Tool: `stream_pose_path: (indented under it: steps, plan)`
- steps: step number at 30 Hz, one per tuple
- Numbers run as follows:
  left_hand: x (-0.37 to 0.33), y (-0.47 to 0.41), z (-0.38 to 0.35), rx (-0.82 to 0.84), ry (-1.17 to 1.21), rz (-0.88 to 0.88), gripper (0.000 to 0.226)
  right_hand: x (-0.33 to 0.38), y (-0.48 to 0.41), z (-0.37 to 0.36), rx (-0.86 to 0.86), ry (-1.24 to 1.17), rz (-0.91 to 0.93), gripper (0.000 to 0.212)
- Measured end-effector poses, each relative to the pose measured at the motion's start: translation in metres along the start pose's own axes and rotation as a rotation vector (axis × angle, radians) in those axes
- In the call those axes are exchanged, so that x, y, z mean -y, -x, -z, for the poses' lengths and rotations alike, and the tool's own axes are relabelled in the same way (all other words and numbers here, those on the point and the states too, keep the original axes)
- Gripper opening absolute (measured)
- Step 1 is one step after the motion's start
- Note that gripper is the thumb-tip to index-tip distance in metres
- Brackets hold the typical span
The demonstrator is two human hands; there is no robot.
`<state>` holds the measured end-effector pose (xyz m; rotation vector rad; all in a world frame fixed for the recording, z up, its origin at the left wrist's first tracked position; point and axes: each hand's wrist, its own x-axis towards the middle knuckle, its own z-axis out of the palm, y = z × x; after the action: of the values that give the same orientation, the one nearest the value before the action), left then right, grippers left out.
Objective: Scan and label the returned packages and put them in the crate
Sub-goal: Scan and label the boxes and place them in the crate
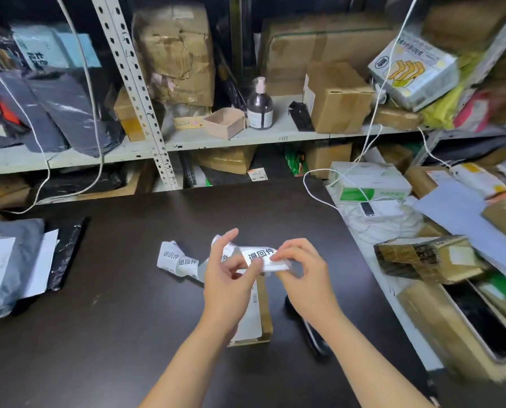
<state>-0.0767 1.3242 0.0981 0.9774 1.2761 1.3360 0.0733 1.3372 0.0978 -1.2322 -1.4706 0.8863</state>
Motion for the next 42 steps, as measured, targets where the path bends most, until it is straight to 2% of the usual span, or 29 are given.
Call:
stream_pose_path:
  steps: [3, 5, 9, 13, 18, 21, 25, 29, 33, 42]
  plan:
    - [-0.002, 0.001, 0.004, 0.025, -0.087, -0.075, 0.022, 0.013, 0.012, 0.006, 0.081, -0.099, -0.138, 0.044]
    - [-0.003, 0.002, 0.006, 0.057, -0.134, -0.090, 0.016, 0.018, 0.018, 0.009, 0.100, -0.169, -0.187, 0.053]
    - [-0.006, 0.004, 0.009, 0.118, -0.275, -0.149, 0.013, 0.024, 0.026, 0.010, 0.016, -0.198, -0.224, 0.043]
    - [-0.009, 0.008, 0.008, 0.110, -0.499, -0.309, 0.023, 0.024, 0.031, 0.014, -0.032, -0.186, -0.213, 0.032]
    - [-0.017, 0.009, 0.006, 0.178, -0.713, -0.573, 0.016, 0.024, 0.035, 0.020, -0.021, -0.154, -0.180, 0.028]
    - [-0.022, 0.009, 0.004, 0.214, -0.773, -0.628, 0.013, 0.026, 0.037, 0.023, -0.001, -0.127, -0.151, 0.028]
    - [-0.026, 0.011, 0.000, 0.204, -0.775, -0.588, 0.009, 0.028, 0.036, 0.025, -0.004, -0.069, -0.127, 0.031]
    - [-0.026, 0.011, 0.000, 0.212, -0.679, -0.485, 0.007, 0.029, 0.033, 0.024, 0.000, 0.002, -0.089, 0.029]
    - [-0.028, 0.007, 0.001, 0.213, -0.534, -0.324, 0.015, 0.028, 0.029, 0.023, 0.017, 0.072, -0.067, 0.023]
    - [-0.026, -0.003, -0.008, 0.142, -0.392, -0.108, 0.022, 0.022, 0.017, 0.019, 0.018, 0.169, -0.017, 0.018]
